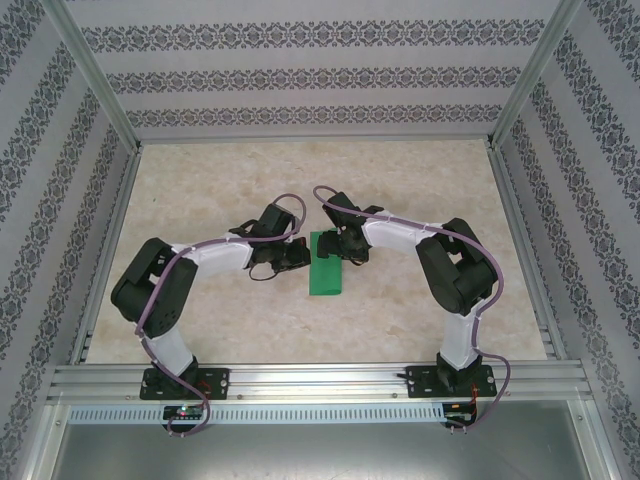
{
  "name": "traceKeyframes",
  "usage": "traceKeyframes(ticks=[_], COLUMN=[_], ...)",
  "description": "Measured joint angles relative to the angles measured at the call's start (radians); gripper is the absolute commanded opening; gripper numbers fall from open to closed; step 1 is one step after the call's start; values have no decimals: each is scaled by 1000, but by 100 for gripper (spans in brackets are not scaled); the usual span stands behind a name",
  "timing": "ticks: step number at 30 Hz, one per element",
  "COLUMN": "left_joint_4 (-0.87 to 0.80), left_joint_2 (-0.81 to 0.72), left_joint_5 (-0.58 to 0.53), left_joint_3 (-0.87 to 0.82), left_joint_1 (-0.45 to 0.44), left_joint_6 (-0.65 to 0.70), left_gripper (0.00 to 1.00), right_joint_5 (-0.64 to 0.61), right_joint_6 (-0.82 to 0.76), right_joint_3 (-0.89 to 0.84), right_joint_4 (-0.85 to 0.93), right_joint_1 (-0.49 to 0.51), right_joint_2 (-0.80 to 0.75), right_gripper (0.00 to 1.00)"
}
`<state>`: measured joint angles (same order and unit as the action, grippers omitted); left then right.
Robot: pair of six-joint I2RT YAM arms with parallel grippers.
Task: Fold a paper plane with a square sheet of paper (pick it up from the middle)
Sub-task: Hold the square sheet of paper at the center of the table.
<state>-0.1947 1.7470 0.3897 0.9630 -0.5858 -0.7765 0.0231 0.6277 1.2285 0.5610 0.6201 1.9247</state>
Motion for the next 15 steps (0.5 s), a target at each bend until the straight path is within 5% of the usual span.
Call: traceKeyframes(ticks=[15], left_joint_4=[69], left_joint_2=[81], left_joint_5=[32], left_joint_3=[10], left_joint_1=[-8], left_joint_6=[-48], left_gripper=[0], right_joint_5=[0], right_joint_6=[2], right_joint_3=[0], right_joint_4=[0], right_joint_1=[0], right_joint_2=[0], right_gripper=[82])
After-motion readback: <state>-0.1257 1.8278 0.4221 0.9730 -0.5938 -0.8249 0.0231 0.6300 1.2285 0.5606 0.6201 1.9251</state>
